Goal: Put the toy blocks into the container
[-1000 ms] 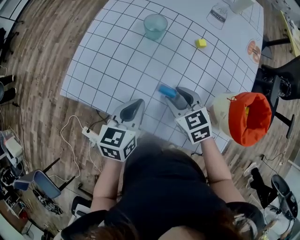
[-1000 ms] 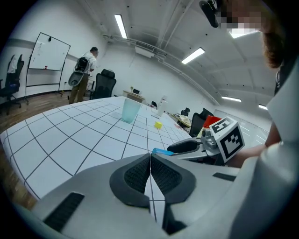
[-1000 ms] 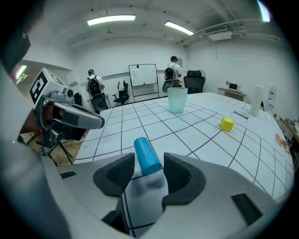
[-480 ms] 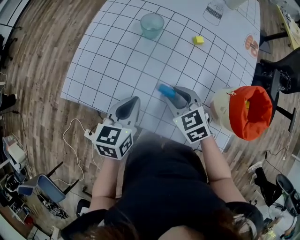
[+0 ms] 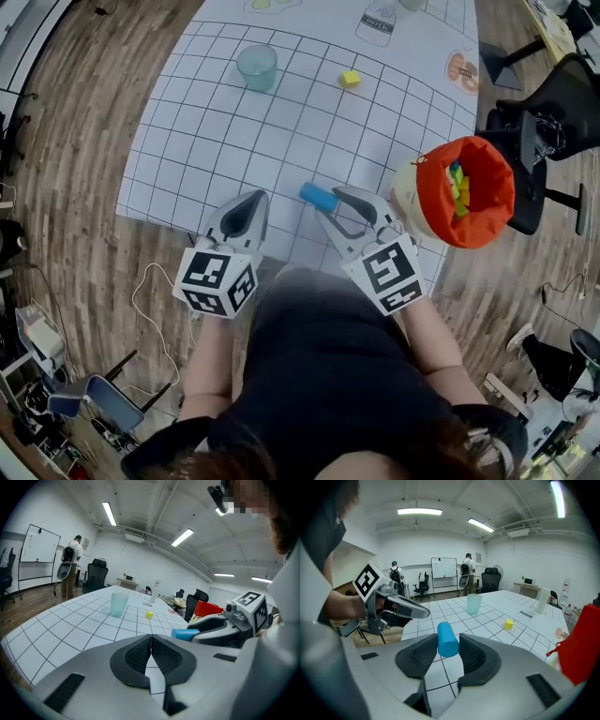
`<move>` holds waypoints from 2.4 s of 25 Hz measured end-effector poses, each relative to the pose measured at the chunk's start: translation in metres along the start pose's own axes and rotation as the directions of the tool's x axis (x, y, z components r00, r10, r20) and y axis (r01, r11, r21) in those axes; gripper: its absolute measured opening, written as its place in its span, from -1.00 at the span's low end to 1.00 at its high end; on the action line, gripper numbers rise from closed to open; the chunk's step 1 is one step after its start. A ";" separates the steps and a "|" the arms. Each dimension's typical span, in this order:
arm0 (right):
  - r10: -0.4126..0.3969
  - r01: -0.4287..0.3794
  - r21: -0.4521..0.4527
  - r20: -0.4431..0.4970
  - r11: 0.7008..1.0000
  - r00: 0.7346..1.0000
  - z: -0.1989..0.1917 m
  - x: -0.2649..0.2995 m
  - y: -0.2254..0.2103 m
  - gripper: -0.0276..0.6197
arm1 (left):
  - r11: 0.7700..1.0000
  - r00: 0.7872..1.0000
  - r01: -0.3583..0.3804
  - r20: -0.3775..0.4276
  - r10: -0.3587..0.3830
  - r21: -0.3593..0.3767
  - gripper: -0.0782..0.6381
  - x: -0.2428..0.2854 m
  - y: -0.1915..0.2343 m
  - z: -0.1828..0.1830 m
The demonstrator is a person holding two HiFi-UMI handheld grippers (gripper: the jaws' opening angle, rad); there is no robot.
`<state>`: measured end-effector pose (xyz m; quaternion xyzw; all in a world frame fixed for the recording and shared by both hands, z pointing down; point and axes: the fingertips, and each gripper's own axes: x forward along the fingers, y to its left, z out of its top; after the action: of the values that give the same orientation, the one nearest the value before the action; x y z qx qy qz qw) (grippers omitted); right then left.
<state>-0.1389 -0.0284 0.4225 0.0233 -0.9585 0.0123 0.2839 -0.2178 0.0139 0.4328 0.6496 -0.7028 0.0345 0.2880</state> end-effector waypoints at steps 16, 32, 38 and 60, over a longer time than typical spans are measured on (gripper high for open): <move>-0.427 0.413 0.108 0.209 0.904 0.880 0.027 -0.184 -0.085 -0.41 | 0.969 0.977 0.212 -0.008 -0.213 0.129 -0.71 0.036 -0.111 0.029; -0.585 0.535 0.261 0.180 0.804 0.791 -0.014 -0.225 -0.124 -0.41 | 0.950 0.966 0.260 -0.038 -0.257 0.174 -0.71 0.046 -0.143 0.031; -0.551 0.489 0.297 0.178 0.820 0.815 -0.018 -0.224 -0.121 -0.42 | 0.959 0.974 0.223 -0.011 -0.224 0.174 -0.71 0.035 -0.144 0.034; -0.235 0.117 0.324 0.353 0.939 0.905 0.059 -0.167 -0.038 -0.53 | 0.935 0.965 0.214 0.088 -0.247 0.282 -0.71 0.024 -0.128 0.073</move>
<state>-0.0291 -0.0623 0.2823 0.1548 -0.9766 0.1247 0.0824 -0.1244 -0.0579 0.3406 0.7616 -0.6266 0.0564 0.1554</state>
